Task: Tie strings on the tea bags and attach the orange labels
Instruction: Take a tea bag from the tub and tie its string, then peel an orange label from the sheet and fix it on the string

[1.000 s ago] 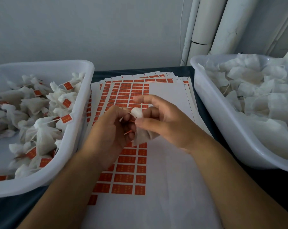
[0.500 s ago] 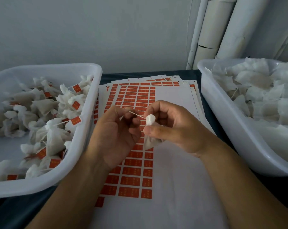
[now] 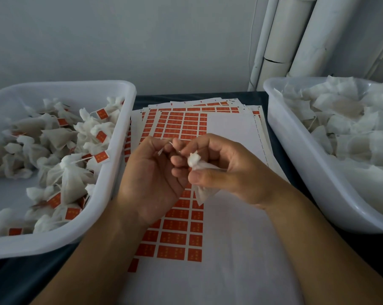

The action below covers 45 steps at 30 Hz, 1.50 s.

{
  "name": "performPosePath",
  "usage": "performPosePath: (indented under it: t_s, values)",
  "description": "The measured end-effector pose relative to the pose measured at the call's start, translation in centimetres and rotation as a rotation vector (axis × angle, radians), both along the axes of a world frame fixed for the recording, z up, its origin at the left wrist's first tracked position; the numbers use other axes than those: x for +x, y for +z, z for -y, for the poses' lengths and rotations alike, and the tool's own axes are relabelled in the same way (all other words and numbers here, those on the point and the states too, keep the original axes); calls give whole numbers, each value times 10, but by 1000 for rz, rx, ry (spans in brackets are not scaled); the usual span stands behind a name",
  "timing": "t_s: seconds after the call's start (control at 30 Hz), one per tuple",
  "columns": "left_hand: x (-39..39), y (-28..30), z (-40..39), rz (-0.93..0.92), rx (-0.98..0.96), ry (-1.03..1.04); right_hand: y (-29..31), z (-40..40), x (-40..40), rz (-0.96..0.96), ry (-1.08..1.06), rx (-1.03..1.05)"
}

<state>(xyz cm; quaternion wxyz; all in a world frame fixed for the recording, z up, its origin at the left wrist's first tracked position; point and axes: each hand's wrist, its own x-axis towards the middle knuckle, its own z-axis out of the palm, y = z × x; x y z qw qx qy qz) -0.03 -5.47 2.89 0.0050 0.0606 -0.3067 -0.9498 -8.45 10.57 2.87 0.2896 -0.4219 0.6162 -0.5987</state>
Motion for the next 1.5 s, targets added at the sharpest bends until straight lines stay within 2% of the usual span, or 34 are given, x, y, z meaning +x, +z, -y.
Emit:
performPosePath:
  t_s: [0.1,0.27,0.37,0.43,0.53,0.67,0.8,0.87,1.0,1.07,1.13,1.23,1.33,1.5]
  values:
    - [0,0,-1,23,10,4,0,1,2,-22,12,4]
    - [-2,5,-3,29,90,114,2,-1,-2,-92,-96,31]
    - [-1,2,-3,26,54,128,1,-3,-4,-111,-103,25]
    - [-1,0,-2,48,-95,165,-1,-4,-6,-118,-112,37]
    - [0,-3,-2,111,-418,275,-5,-3,-8,-158,-159,117]
    - [1,-7,-7,227,-1094,538,-10,0,-6,-398,-259,339]
    - [12,-8,-13,15,-1310,665,-9,2,-3,-503,-268,487]
    - [25,-7,-16,-103,-1459,558,-7,0,-5,-508,-299,487]
    - [62,-14,-17,-262,-1856,-8,-9,-9,-9,-529,-342,530]
    - [80,-22,-16,-314,-2008,-167,-10,-12,-9,-546,-341,567]
    - [93,-28,-16,-329,-2086,-194,-11,-13,-9,-559,-361,596]
    - [103,-27,-13,-327,-2126,-113,-12,-16,-6,-576,-402,634]
    - [112,-28,-11,-330,-2160,-135,-11,-22,0,-596,-481,672]
    - [127,-24,-3,-256,-2209,-108,-12,-38,17,-629,-571,716]
